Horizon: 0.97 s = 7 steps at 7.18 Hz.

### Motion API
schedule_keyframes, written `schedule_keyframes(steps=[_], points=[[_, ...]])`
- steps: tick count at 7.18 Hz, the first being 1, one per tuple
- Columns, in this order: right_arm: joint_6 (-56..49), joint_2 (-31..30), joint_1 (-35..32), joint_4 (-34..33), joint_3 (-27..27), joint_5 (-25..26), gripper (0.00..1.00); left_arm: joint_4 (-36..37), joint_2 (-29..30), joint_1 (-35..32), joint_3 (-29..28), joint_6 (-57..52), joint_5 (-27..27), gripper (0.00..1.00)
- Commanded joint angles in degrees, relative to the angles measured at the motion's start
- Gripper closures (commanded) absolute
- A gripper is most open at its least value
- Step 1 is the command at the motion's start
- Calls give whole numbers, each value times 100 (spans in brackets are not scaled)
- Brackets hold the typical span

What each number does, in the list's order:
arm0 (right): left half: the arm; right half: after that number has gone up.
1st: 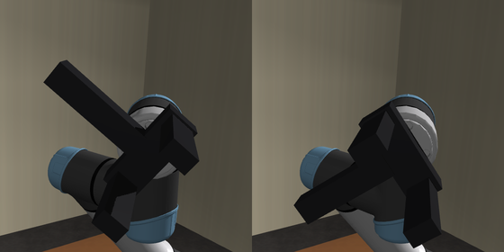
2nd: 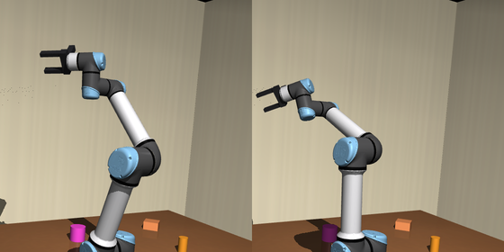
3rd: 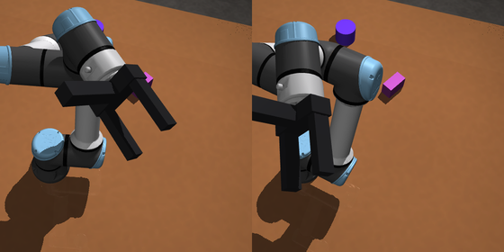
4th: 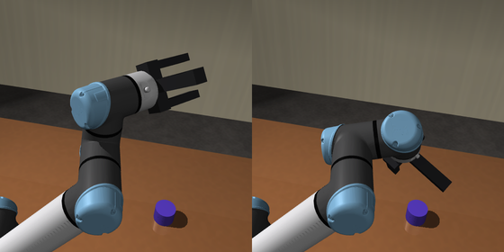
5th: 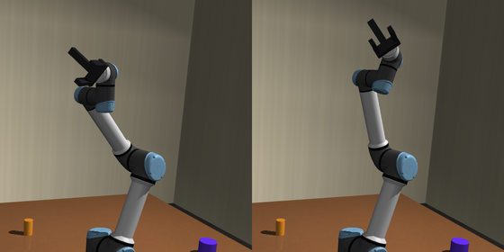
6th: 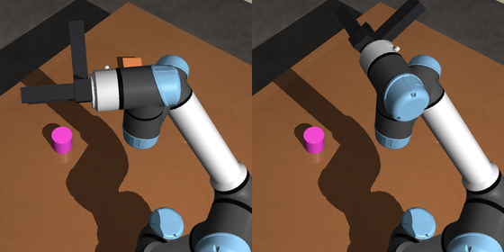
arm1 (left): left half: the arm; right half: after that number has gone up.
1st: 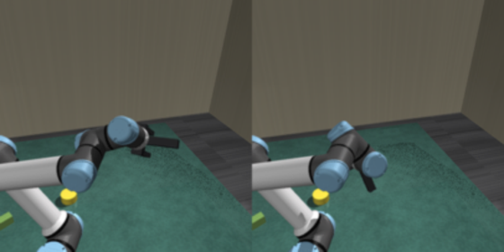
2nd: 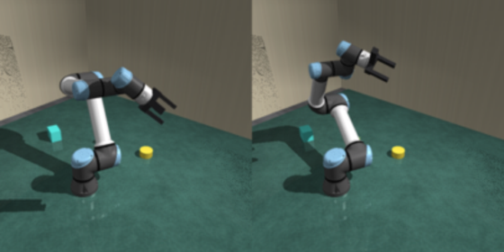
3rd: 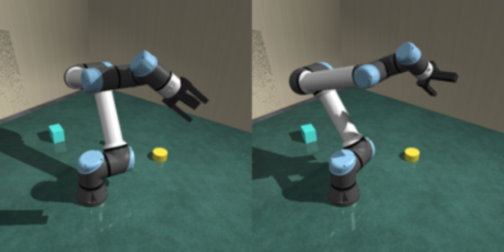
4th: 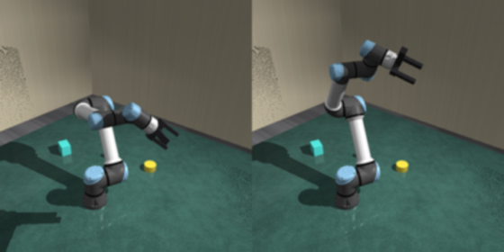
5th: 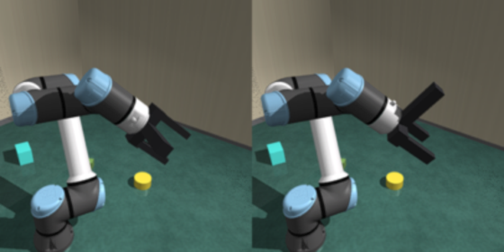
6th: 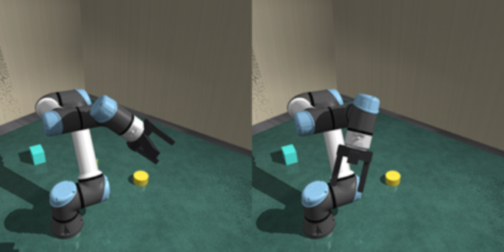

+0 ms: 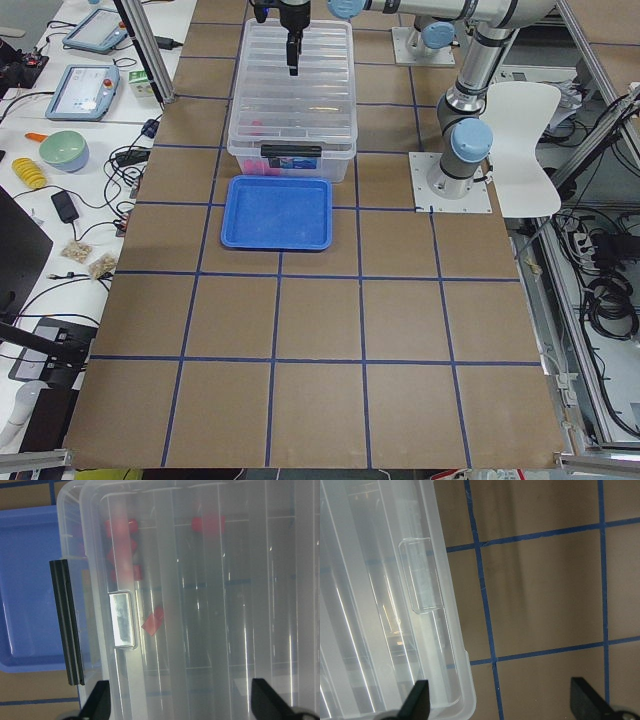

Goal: Place red block in blue tray from box

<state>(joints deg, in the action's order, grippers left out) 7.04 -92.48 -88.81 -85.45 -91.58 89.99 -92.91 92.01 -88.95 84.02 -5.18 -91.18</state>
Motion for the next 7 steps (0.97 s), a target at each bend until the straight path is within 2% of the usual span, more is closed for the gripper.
schedule_keyframes(steps=[1, 7], points=[[0, 2, 4, -6, 0, 1, 0, 1, 1, 0, 0, 0, 3, 0], [88, 19, -5, -15, 9, -122, 0, -8, -8, 0, 0, -9, -5, 0]])
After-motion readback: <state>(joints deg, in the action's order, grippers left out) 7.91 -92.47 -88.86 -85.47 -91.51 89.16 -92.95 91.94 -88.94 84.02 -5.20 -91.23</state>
